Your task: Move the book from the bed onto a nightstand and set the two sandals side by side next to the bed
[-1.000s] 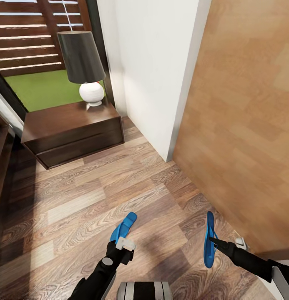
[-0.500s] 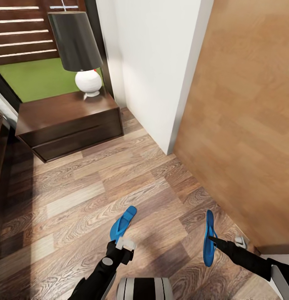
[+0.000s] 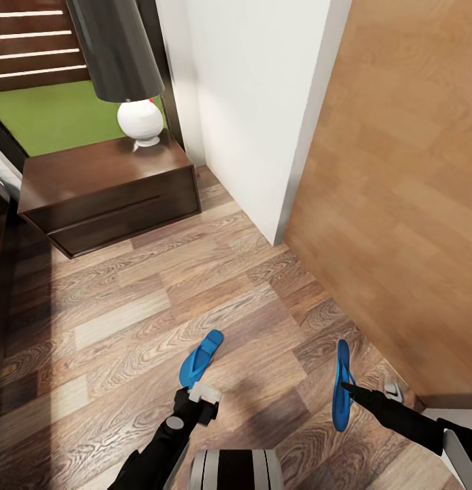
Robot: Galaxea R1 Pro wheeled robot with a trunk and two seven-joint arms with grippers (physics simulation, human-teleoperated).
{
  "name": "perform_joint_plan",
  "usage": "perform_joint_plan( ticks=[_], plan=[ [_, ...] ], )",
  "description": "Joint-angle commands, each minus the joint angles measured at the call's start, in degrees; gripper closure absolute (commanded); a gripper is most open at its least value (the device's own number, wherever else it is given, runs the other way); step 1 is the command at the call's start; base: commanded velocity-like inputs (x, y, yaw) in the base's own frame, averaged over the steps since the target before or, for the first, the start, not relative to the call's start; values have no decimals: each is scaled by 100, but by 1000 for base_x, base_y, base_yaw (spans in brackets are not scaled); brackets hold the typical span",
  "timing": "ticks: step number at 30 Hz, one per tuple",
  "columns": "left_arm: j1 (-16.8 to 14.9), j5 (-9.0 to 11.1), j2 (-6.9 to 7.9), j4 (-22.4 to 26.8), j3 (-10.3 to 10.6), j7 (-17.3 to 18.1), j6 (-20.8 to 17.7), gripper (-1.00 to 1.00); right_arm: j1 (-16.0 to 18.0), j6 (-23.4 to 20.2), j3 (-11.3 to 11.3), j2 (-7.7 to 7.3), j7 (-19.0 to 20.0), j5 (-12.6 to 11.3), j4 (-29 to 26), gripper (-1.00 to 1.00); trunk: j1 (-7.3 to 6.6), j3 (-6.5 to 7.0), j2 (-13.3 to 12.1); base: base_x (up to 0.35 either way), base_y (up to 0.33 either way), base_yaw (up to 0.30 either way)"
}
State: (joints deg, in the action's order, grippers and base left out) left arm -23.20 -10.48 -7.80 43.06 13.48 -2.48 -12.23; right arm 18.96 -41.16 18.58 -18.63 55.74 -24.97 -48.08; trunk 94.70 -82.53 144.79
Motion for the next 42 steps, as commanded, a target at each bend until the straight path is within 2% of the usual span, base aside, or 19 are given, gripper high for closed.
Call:
perform_joint_plan(
  ticks=[1, 2, 3, 5, 6, 8, 12, 17, 27, 29, 33, 36, 42],
  plan=[
    [0, -36, 4, 100, -62, -39, -32, -100, 2, -32, 5, 0, -1, -17, 0, 100, -1, -4, 1, 0, 0, 0],
    [0, -37, 2, 138, -117, -60, -29, -100, 2, -32, 5, 0, -1, -17, 0, 100, -1, -4, 1, 0, 0, 0],
    [0, -51, -5, 301, -420, -488, -18, -100, 2, -32, 4, 3, -1, -14, 0, 100, -1, -4, 1, 0, 0, 0],
    [0, -51, -7, 355, -489, -781, -13, -100, 2, -32, 1, 5, -1, -12, 0, 100, -1, -4, 1, 0, 0, 0],
    [0, -51, -9, 395, -544, -1169, 0, -100, 2, -32, -1, 7, -1, -10, 0, 100, -1, -4, 1, 0, 0, 0],
    [0, -51, -15, 413, -572, -1387, 9, -100, 2, -32, -1, 8, -1, -9, 0, 100, -1, -4, 1, 0, 0, 0],
    [0, -51, -19, 416, -597, -1578, 18, -100, 2, -34, 0, 8, -1, -1, 0, 100, -1, -4, 1, 0, 0, 0],
    [0, -57, -20, 406, -594, -1587, 15, -100, 2, -32, -3, 9, -3, 1, 0, 100, -1, -4, 1, 72, 0, 0],
    [1, -77, -12, 405, -587, -1166, 19, -100, 2, -33, -2, 9, -1, 1, 0, 100, -1, -4, 1, 88, 0, 0],
    [8, -77, -12, 405, -552, -1156, 19, -100, 2, -33, -3, 9, -1, -2, 0, 100, -1, -4, 1, 45, 0, 0],
    [27, -77, 16, 403, -245, -856, 38, -100, 2, -38, -2, 9, -1, -12, 0, 100, -1, -4, 1, 205, 0, 0],
    [32, -74, 71, 410, -168, -605, 75, -100, 2, -39, -3, 9, -1, -15, 0, 100, -1, -4, 1, 143, 0, 0],
    [34, -62, 119, 420, -142, -488, 94, -100, 2, -40, -4, 9, -1, -16, 0, 100, -1, -4, 1, 35, 0, 0]
  ],
)
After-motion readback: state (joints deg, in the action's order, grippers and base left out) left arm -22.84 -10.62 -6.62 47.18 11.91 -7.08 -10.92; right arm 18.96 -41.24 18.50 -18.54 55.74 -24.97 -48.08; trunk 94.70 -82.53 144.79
